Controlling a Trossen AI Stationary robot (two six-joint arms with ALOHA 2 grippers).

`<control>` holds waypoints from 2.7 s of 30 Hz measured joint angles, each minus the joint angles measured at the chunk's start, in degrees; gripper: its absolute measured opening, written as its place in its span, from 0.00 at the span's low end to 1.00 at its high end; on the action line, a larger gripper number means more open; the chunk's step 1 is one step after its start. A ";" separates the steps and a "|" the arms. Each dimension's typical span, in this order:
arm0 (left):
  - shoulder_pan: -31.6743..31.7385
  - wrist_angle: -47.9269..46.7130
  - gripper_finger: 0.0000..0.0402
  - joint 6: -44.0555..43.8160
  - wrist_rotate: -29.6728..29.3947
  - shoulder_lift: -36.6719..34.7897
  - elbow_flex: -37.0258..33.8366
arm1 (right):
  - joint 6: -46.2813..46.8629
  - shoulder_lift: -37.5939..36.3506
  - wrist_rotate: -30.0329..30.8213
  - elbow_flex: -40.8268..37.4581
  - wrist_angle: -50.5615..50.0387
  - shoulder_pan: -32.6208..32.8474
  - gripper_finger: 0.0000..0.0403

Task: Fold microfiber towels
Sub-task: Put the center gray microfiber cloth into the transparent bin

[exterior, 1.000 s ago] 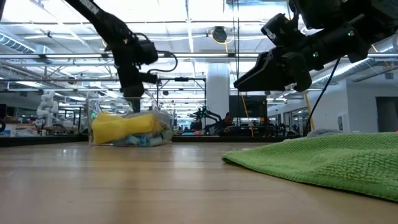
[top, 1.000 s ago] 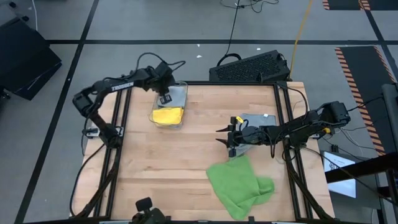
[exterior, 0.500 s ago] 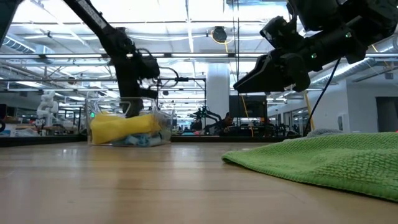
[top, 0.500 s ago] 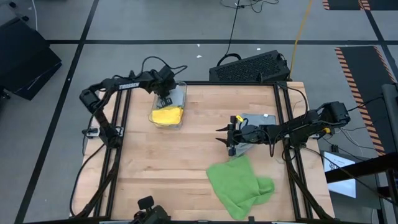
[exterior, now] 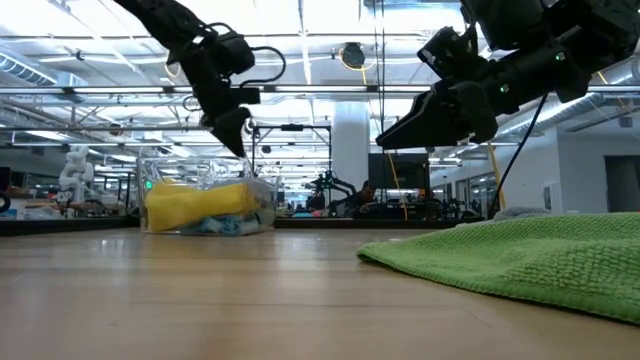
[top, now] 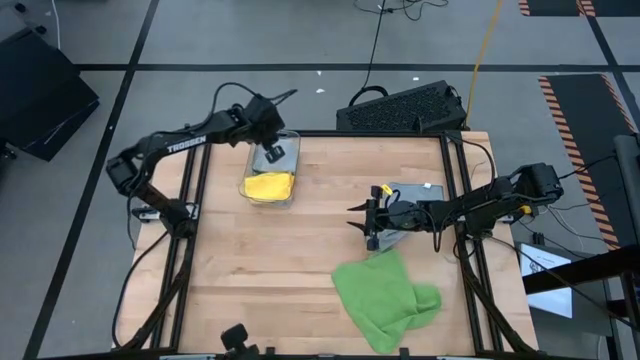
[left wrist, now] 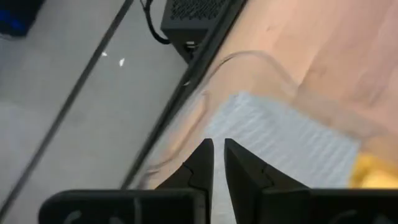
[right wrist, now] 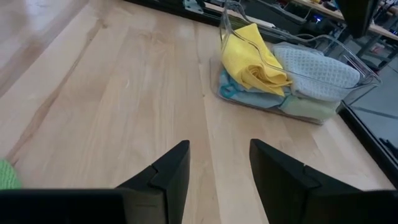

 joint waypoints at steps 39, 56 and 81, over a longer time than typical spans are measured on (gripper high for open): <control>-0.50 1.43 0.10 -12.53 0.31 -1.65 -0.05 | -0.26 0.00 0.07 0.00 -0.02 -0.72 0.39; -1.36 8.18 0.10 -15.55 4.64 12.45 -7.63 | 1.18 0.00 0.00 0.00 0.14 -1.05 0.39; -1.68 16.17 0.10 -14.44 4.90 9.31 -5.77 | 2.78 0.00 -0.07 0.00 -0.04 -0.90 0.39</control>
